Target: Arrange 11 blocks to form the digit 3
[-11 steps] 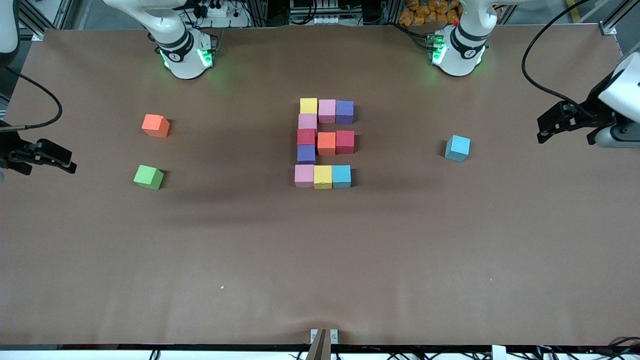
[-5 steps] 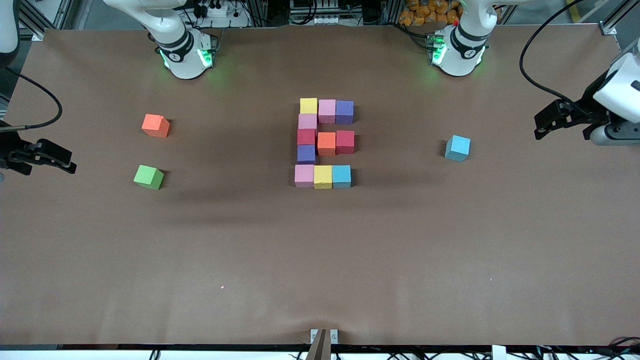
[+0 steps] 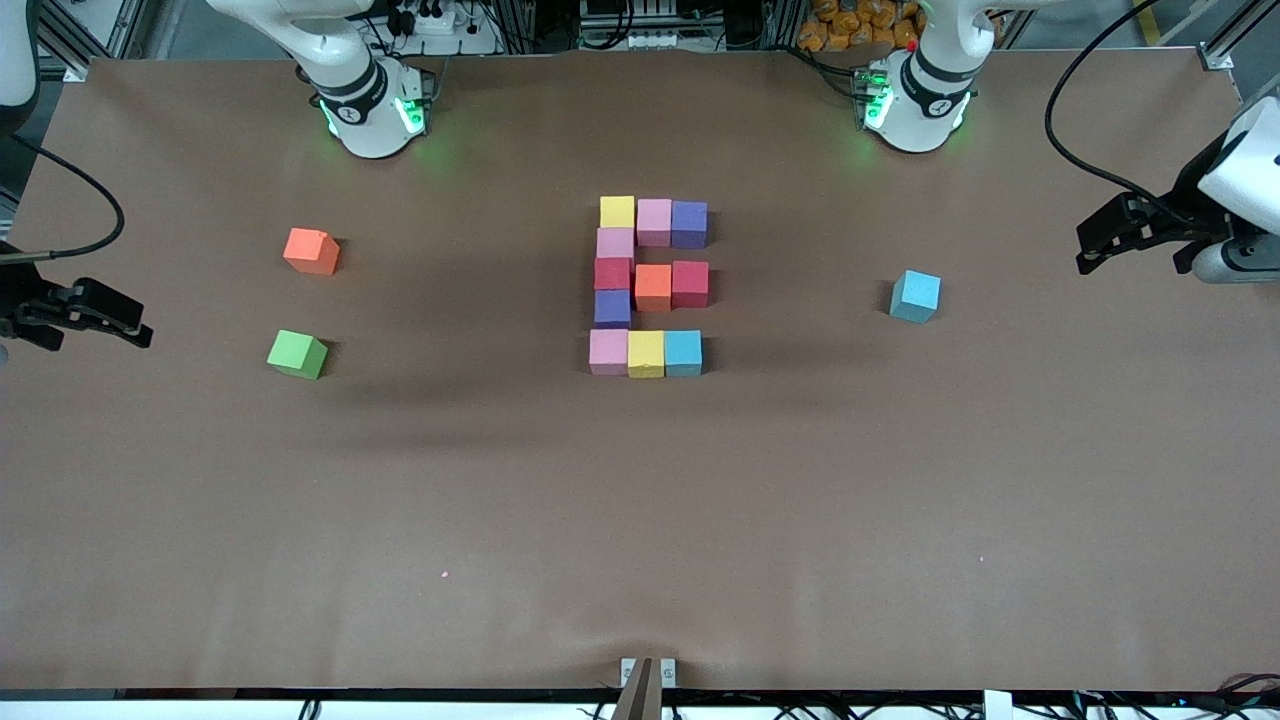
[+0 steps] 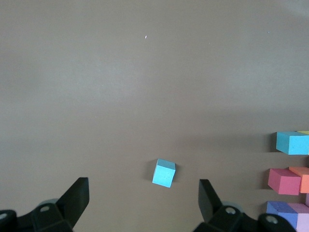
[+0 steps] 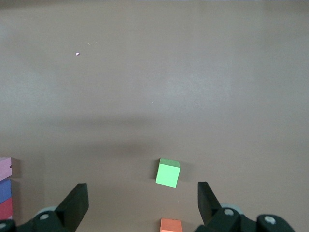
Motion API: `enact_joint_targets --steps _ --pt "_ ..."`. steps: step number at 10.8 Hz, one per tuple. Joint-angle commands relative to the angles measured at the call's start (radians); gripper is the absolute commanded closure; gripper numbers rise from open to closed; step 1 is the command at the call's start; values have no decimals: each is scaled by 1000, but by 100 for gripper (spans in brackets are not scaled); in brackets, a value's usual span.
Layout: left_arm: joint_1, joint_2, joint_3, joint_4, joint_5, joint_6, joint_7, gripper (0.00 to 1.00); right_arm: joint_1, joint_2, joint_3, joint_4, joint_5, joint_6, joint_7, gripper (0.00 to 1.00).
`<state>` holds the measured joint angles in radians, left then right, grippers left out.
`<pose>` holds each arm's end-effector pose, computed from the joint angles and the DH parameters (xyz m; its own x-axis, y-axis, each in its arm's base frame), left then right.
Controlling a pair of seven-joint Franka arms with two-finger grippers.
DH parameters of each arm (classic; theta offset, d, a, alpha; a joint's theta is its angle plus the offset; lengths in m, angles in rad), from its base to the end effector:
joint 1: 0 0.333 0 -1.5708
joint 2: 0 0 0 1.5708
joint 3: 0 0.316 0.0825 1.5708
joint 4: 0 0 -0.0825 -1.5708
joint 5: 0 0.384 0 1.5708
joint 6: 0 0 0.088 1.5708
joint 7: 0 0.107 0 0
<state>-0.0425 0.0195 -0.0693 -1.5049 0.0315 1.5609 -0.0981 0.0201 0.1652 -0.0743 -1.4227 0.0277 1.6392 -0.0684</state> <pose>0.5572 -0.0587 0.6439 0.9991 -0.0133 0.0393 -0.0123 -0.9996 -0.0264 0.6114 -0.0264 0.6050 0.9985 0.0140 0.0527 0.0147 -0.9998 -0.0119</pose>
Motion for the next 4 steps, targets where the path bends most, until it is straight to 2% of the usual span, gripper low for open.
enact_joint_targets --steps 1,4 --pt "3 -26 5 -23 -24 13 1 0 1 -3 4 -2 1 11 -1 0" --pt "3 -29 5 -21 -25 13 0 0 -2 3 4 -2 1 11 -1 0"
